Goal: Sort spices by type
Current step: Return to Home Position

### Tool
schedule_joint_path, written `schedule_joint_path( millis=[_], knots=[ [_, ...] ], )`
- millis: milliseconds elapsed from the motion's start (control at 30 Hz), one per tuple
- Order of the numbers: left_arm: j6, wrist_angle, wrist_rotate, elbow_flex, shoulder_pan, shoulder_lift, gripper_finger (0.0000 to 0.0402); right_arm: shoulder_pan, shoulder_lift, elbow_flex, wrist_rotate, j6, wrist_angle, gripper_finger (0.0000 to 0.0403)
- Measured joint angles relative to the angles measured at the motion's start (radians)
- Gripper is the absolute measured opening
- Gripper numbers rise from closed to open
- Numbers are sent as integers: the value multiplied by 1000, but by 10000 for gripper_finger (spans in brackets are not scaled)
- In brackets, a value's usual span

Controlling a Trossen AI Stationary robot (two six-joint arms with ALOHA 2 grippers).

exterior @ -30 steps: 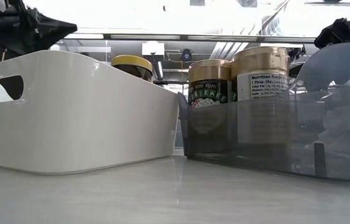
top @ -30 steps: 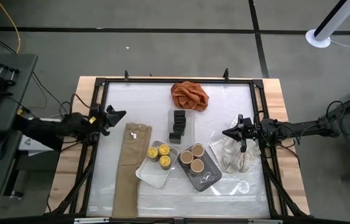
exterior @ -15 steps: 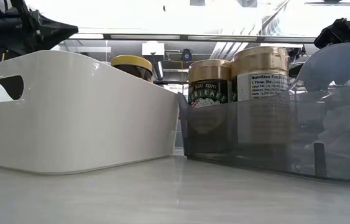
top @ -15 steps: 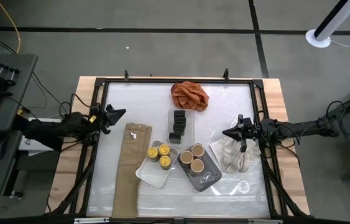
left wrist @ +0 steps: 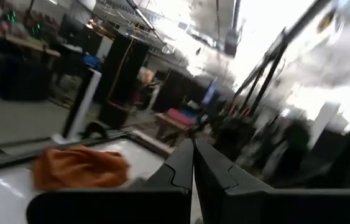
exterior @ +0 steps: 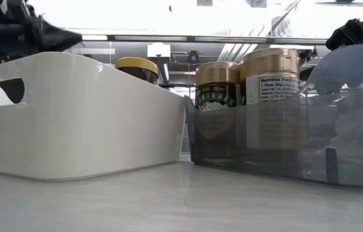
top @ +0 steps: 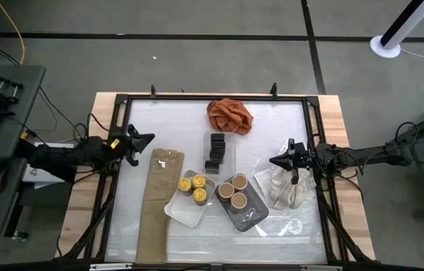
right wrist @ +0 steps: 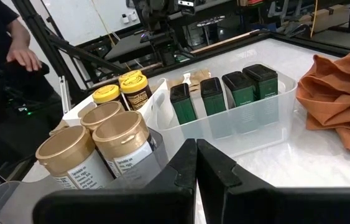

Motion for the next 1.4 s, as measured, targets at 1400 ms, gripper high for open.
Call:
schedule_joint_path(
  millis=[1400],
  knots=[
    [351,-246,400,1,2,-3,1,0,0,0,-1,0,0,1]
  ],
)
